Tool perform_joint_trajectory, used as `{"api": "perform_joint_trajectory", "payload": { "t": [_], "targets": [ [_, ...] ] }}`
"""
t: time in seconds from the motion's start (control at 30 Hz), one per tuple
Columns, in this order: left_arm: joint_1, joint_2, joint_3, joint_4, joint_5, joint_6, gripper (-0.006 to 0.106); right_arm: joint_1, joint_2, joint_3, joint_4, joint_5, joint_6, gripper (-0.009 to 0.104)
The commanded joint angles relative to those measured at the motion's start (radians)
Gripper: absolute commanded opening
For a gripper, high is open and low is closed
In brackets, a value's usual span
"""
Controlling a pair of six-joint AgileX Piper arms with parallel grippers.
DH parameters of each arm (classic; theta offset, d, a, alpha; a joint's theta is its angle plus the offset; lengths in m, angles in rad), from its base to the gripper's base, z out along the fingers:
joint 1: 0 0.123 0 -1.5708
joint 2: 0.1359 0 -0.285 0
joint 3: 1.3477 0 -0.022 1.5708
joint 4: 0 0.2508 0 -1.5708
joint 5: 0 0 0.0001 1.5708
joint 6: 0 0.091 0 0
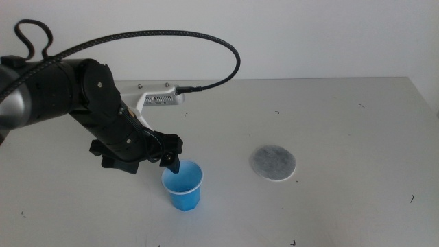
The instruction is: Place an empty cup on a cup mat.
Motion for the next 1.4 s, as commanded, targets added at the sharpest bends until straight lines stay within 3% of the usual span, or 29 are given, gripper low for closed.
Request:
{"api": "perform_joint_trajectory", "payload": {
  "t": [0.0, 0.2, 0.3, 0.37, 0.53, 0.7, 1.07, 1.37],
  "targets": [
    [-0.006, -0.002, -0.033, -0.032, -0.032, -0.007, 0.105, 0.002, -0.019, -0.012, -0.009, -0.078, -0.008, 0.094],
    [-0.006, 0.065, -0.033, -0.04, -0.03, 0.028, 0.105, 0.002, -0.019, -0.012, -0.009, -0.078, -0.008, 0.094],
    [-0.006, 0.076, -0.033, -0.041, -0.029, 0.054, 0.097, 0.002, -0.019, -0.012, -0.009, -0.078, -0.008, 0.094],
    [-0.006, 0.076, -0.033, -0.041, -0.029, 0.058, 0.085, 0.002, -0.019, -0.012, -0.009, -0.078, -0.008, 0.094],
    [-0.006, 0.076, -0.034, -0.082, -0.029, 0.06, 0.037, 0.002, -0.019, -0.012, -0.009, -0.078, -0.008, 0.094],
    [-0.006, 0.076, -0.034, -0.12, -0.026, 0.06, 0.001, 0.002, -0.019, -0.012, -0.009, -0.078, -0.008, 0.094],
    [-0.081, 0.09, -0.223, -0.087, 0.031, 0.007, 0.0, 0.002, -0.019, -0.012, -0.009, -0.078, -0.008, 0.094],
    [-0.22, 0.297, -0.59, -0.035, 0.135, -0.09, 0.0, 0.002, -0.019, -0.012, -0.009, -0.078, -0.008, 0.094]
  ]
}}
